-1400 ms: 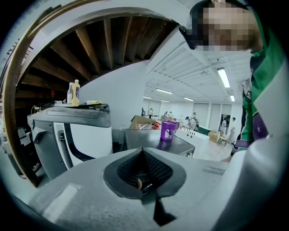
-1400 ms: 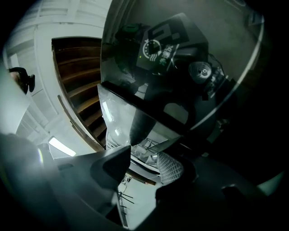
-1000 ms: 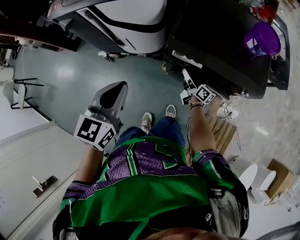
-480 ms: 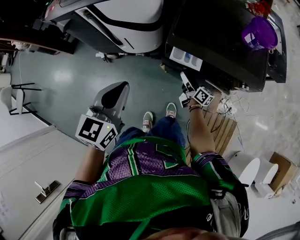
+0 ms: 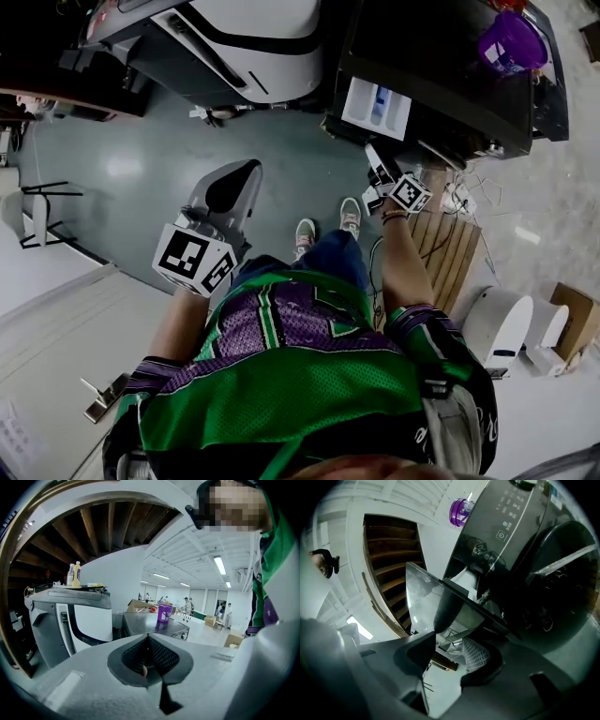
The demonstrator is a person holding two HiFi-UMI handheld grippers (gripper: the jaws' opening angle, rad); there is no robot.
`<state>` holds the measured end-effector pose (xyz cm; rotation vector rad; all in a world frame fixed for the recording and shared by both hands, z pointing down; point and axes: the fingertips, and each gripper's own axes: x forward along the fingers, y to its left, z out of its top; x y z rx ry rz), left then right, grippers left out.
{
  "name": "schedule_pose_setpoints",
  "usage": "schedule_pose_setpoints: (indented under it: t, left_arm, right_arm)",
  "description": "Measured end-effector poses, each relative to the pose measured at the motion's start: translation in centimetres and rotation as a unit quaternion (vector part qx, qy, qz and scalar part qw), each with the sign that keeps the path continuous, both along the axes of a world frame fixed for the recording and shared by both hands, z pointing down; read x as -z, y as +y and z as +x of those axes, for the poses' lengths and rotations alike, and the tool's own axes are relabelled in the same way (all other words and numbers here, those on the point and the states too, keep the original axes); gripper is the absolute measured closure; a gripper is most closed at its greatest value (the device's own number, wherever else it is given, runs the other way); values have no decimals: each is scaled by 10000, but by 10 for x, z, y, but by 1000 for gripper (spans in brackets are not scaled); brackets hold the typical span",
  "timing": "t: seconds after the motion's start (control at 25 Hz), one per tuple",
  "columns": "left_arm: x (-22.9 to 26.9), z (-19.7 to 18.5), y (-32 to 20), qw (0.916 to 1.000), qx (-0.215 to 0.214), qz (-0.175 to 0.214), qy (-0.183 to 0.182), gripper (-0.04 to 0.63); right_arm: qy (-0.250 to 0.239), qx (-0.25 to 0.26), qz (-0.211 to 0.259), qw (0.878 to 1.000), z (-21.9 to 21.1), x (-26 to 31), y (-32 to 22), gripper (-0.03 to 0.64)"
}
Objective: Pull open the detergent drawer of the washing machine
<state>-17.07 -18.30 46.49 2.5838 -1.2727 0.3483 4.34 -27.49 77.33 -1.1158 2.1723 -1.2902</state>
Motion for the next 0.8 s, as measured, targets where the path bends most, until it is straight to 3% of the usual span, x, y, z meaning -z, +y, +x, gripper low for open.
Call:
schedule_pose_setpoints:
  t: [0.52,0.8]
  left_arm:
    - [1,-13,35,9995,-289,99,76,580]
    - [7,-14,37,9987,-377,269,230,580]
  right_arm:
    - [157,-345,-15,9993,1,5,51,459]
    - [642,-364,14,9973,8,34,72,459]
